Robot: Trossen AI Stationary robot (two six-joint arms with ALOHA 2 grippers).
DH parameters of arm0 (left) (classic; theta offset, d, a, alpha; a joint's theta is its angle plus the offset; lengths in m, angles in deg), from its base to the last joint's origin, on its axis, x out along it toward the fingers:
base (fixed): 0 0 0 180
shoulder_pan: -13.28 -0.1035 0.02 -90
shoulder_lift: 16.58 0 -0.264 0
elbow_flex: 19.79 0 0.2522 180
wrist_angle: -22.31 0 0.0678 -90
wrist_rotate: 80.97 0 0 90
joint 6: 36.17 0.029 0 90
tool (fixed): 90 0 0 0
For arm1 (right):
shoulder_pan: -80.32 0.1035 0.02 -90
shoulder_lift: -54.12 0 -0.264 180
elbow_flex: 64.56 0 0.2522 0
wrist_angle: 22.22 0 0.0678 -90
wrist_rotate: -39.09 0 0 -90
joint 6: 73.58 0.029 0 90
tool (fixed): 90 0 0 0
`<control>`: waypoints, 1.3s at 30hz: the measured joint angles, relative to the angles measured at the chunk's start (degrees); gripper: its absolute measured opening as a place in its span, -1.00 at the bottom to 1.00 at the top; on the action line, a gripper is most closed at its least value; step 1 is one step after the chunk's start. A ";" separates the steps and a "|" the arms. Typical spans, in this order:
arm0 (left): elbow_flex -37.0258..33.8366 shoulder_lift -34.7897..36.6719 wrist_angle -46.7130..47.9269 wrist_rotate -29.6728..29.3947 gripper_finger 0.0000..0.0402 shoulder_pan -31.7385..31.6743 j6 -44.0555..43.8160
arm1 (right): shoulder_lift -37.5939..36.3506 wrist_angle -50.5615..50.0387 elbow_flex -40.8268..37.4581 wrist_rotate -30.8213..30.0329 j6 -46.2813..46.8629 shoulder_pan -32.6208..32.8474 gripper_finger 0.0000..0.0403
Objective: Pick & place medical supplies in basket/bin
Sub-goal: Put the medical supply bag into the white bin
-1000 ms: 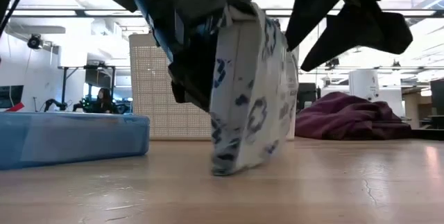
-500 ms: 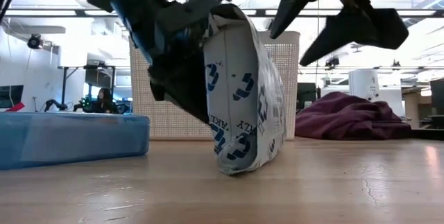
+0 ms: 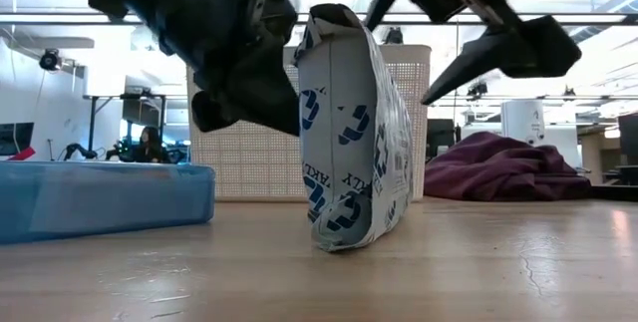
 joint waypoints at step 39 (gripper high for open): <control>-7.54 -1.23 -13.22 -8.50 -1.00 9.83 -11.83 | 4.50 7.15 -1.80 17.42 -9.31 -9.42 -0.25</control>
